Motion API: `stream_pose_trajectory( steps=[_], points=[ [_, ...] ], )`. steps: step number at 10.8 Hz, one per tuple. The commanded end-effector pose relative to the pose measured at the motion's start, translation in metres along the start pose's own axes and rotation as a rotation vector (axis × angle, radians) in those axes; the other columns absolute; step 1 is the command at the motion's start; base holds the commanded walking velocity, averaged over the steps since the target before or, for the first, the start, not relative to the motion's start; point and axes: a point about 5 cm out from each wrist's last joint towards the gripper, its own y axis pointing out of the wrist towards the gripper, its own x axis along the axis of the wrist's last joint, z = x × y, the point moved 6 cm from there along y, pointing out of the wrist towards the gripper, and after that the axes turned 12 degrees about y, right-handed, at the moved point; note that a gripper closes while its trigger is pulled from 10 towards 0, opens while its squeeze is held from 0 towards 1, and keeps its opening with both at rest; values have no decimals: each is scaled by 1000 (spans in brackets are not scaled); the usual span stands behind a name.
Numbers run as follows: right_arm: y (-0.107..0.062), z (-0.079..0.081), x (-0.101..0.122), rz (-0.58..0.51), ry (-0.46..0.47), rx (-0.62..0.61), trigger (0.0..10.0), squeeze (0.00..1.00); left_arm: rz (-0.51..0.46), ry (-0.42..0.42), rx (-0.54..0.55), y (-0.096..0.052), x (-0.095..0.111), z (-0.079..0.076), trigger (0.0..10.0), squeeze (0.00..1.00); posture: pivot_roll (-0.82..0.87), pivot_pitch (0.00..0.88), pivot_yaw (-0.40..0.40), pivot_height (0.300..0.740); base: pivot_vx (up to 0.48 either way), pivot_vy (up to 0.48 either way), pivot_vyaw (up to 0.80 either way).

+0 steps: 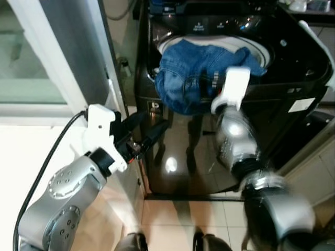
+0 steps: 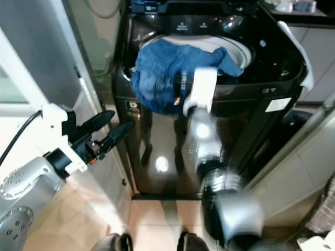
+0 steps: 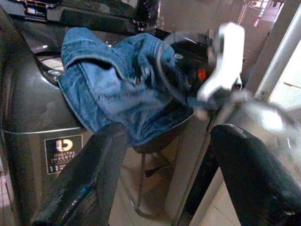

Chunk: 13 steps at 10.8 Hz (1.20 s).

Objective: Clothes washing

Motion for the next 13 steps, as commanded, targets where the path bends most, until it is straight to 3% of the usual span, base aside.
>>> stream_pose_trajectory(
  steps=[1, 3, 5, 7, 8, 10, 11, 13],
  points=[
    [7, -1, 14, -43, -5, -8, 10000, 0, 6, 3, -10, 1, 1, -1, 10000, 0, 65, 80, 31, 732, 0, 0, 0],
    [26, -31, 55, -111, -133, -87, 10000, 0, 2, 16, -3, 9, 1, 4, 10000, 0, 49, 56, 33, 732, 0, 0, 0],
    [28, -32, 67, -161, -91, -75, 10000, 0, 1, 53, 18, 13, 1, 7, 10000, 0, 40, 48, 31, 732, 0, 0, 0],
    [11, -5, 61, -239, -21, 33, 10000, 0, 24, 118, 35, 20, -8, 5, 10000, 0, 18, 29, 20, 732, 0, 0, 0],
    [1, 5, 60, -266, 3, 64, 10000, 0, 15, 100, 37, 21, -8, 4, 10000, 0, 1, 22, 22, 732, 0, 0, 0],
    [-26, 45, 49, -247, 163, 155, 10000, 0, -4, 97, 48, 26, -7, 7, 10000, 0, -22, 13, 24, 732, 0, 0, 0],
    [-29, 48, 46, -225, 197, 159, 10000, 0, -7, 102, 44, 27, -7, 6, 10000, 0, -18, 19, 21, 732, 0, 0, 0],
    [-51, 55, 38, -141, 266, 192, 10000, 0, 24, 152, 2, 12, -8, 6, 10000, 0, 7, 41, 11, 732, 0, 0, 0]
  ],
)
